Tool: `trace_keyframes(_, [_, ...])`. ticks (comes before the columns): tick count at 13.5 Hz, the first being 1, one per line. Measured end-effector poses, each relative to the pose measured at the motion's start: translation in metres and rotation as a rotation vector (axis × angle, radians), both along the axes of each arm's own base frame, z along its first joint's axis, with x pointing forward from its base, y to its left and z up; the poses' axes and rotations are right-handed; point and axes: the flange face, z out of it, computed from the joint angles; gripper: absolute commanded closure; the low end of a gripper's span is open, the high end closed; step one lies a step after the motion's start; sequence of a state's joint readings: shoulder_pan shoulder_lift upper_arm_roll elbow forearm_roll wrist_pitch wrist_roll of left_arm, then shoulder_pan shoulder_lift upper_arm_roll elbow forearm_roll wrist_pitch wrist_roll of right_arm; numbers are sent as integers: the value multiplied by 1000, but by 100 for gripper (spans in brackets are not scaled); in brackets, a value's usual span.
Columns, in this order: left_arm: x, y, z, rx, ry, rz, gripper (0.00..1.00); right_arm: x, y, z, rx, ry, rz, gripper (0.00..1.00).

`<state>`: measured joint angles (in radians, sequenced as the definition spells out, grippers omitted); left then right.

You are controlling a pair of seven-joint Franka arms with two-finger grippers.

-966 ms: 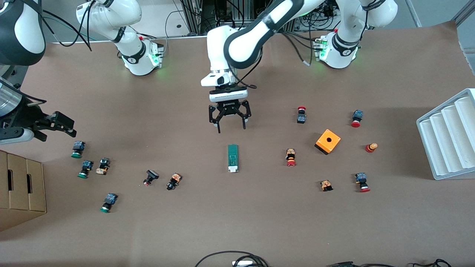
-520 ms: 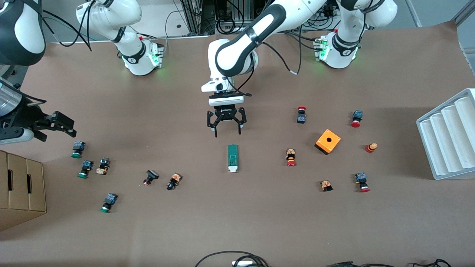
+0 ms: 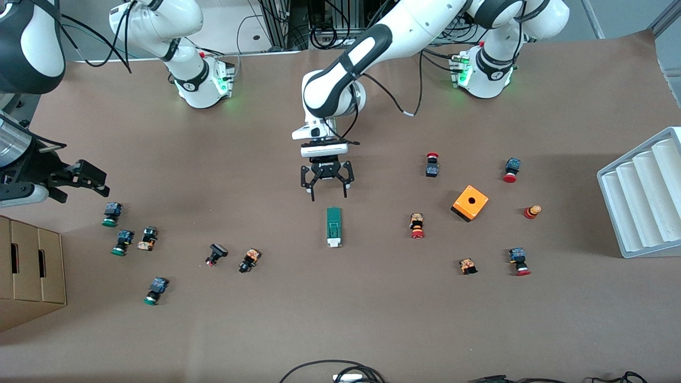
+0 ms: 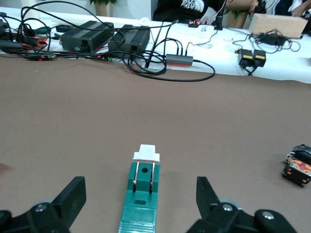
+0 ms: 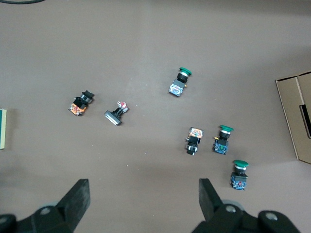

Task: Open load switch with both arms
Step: 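Lower the left gripper and grasp the green switch body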

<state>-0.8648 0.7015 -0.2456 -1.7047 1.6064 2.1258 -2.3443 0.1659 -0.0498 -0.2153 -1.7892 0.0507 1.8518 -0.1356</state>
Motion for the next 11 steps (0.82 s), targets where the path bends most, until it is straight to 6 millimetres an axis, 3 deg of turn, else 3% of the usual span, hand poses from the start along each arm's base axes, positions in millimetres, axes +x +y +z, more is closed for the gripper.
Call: trace_keyframes(11, [0,1,-97,77,-165,24,0,1,2,4,-1,-9,3,0])
